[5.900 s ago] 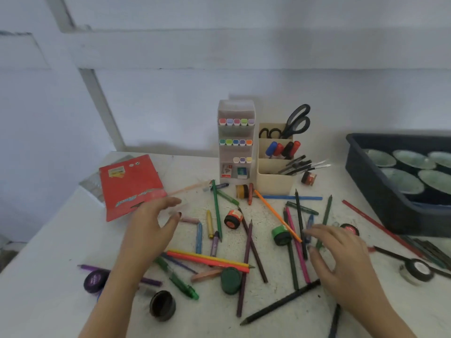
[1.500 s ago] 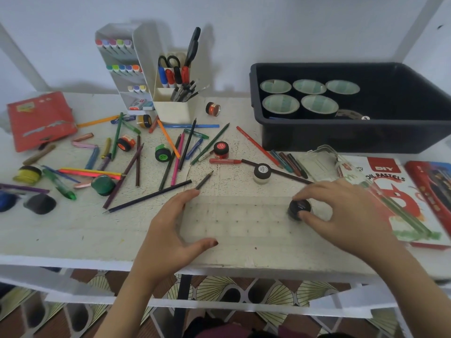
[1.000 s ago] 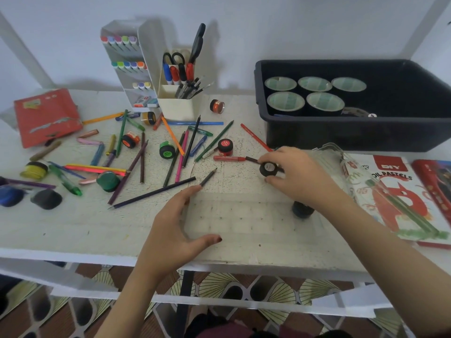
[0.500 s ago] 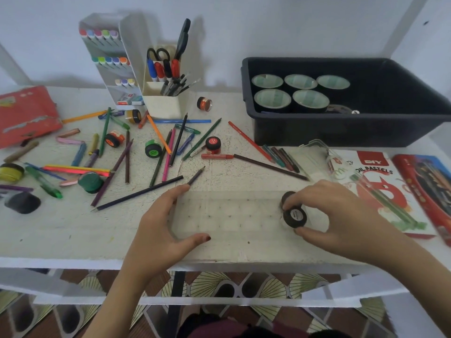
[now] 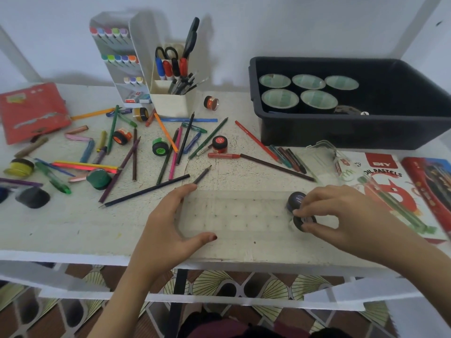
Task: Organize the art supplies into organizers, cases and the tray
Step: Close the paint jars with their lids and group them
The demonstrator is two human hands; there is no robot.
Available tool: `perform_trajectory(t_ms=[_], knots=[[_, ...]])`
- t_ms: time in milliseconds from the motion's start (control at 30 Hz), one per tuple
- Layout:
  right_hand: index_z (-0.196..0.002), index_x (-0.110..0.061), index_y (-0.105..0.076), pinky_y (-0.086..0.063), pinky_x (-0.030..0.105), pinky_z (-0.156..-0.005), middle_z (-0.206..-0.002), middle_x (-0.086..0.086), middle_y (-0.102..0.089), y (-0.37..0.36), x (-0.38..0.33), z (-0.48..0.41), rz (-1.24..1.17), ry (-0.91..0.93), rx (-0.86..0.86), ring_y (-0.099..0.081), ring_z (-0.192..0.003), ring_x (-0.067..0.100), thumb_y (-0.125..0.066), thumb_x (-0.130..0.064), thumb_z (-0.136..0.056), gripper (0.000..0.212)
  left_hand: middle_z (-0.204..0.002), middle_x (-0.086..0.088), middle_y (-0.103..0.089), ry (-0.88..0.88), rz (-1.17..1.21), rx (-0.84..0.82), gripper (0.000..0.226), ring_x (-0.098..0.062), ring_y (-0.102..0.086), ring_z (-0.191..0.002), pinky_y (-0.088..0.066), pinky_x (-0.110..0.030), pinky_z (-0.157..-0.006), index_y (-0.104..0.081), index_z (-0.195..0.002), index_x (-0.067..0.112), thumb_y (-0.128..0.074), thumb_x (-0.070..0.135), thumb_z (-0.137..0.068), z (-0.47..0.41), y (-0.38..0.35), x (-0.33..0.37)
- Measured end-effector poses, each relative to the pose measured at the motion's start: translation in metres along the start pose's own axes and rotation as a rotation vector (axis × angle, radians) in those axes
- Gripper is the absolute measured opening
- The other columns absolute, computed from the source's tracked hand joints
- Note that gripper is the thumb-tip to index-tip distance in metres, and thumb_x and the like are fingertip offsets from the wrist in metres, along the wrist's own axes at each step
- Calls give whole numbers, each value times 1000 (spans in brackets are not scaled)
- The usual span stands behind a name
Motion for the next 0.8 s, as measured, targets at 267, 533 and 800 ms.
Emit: perform_trajectory(t_ms=[267,533,800], knots=[[-105,-41,-68,-30,3,-80,-102,-30,-55,2,-6,-8,-3,53,-51,-43,-95,-14,-63,-33,-85,22,-130,27,-45,-2,5,-3,80,7,-42,-122,-35,-14,-99,-41,-129,40,-70,61,-58,0,-1,1],[-123,-34,-56,-40,15,-85,-111,-20,-54,14,-22,-87,-84,73,41,-48,-93,-4,-56,-33,-90,33,-143,20,-38,-1,-53,0,82,4,-32,-133,-28,-23,-108,-38,-138,37,-66,60,-65,-2,0,-3],[-144,-26,-35,-30,35,-110,-147,-3,-40,4,-41,-172,26,78,59,-36,-135,15,-55,-24,-92,55,-147,21,-33,11,-108,1,80,7,-24,-135,-14,-2,-106,-34,-140,38,-63,61,-69,-5,3,-7]])
Point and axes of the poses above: each hand's wrist, its own z-axis away from the middle knuckle, its own y-axis out of the back of the hand, x = y × z, the point moved 10 cm from there along -z, towards the middle knuckle
